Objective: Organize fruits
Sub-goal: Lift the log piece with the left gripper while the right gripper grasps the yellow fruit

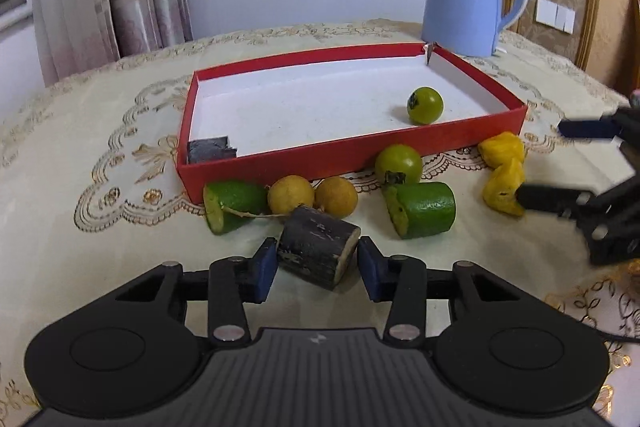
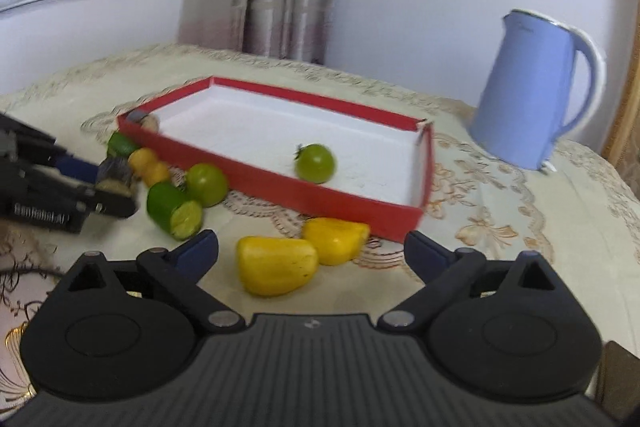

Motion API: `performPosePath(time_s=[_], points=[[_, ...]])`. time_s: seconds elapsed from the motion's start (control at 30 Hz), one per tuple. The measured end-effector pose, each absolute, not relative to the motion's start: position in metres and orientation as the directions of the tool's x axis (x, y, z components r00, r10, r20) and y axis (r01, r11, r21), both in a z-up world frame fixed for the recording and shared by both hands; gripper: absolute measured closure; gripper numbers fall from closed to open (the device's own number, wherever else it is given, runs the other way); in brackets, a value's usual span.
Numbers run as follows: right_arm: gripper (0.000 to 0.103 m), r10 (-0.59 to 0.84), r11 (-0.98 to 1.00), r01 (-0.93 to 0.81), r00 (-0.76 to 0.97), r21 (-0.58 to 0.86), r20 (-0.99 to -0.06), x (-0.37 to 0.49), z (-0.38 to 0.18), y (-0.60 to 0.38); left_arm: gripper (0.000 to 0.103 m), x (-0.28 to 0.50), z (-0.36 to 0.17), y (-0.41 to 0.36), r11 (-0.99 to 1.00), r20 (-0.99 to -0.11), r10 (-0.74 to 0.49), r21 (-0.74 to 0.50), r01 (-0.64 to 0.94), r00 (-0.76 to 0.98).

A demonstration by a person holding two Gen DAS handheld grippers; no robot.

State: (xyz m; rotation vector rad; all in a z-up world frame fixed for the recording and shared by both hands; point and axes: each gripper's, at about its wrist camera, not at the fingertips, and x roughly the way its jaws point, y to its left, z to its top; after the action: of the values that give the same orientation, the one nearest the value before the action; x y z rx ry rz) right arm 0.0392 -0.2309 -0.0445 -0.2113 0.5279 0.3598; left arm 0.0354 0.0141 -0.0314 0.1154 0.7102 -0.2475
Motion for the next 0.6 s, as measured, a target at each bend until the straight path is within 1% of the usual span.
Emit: performPosePath(time_s=[0.07, 0.13, 0.17, 0.2, 0.33, 0.4, 0.5, 0.6], points=[[0.022, 0.282, 0.919, -0.386, 0.790, -0.084, -0.545, 0.043, -0.047, -0.232, 0.061, 0.034, -0.031, 0.016, 0.966, -0.657, -0.182, 0.019, 0.258, 0.732], [0.027, 0.299, 0.915, -0.398, 0.769, -0.058, -0.565, 0.047, -0.050, -0.234, 0.061, 0.033, -0.032, 0.017, 0.967, -0.654, -0.180, 0.018, 0.253, 0.734], [0.032, 0.304, 0.913, -0.404, 0.761, -0.052, -0.573, 0.048, -0.051, -0.236, 0.061, 0.033, -0.032, 0.017, 0.967, -0.654, -0.179, 0.019, 0.252, 0.735], [0.034, 0.312, 0.910, -0.412, 0.753, -0.046, -0.579, 0.049, -0.051, -0.236, 0.061, 0.032, -0.032, 0.016, 0.968, -0.653, -0.173, 0.025, 0.249, 0.737], [0.035, 0.319, 0.897, -0.439, 0.726, -0.053, -0.609, 0.052, -0.056, -0.231, 0.061, 0.029, -0.033, 0.010, 0.966, -0.646, -0.148, 0.066, 0.248, 0.749], [0.037, 0.325, 0.896, -0.442, 0.719, -0.043, -0.614, 0.054, -0.056, -0.230, 0.061, 0.029, -0.033, 0.010, 0.966, -0.643, -0.146, 0.071, 0.248, 0.752], [0.037, 0.340, 0.891, -0.454, 0.705, -0.027, -0.622, 0.057, -0.056, -0.229, 0.061, 0.029, -0.034, 0.010, 0.967, -0.640, -0.147, 0.069, 0.247, 0.754], [0.035, 0.344, 0.885, -0.465, 0.695, -0.031, -0.631, 0.061, -0.055, -0.226, 0.061, 0.028, -0.034, 0.009, 0.965, -0.635, -0.139, 0.085, 0.248, 0.760]])
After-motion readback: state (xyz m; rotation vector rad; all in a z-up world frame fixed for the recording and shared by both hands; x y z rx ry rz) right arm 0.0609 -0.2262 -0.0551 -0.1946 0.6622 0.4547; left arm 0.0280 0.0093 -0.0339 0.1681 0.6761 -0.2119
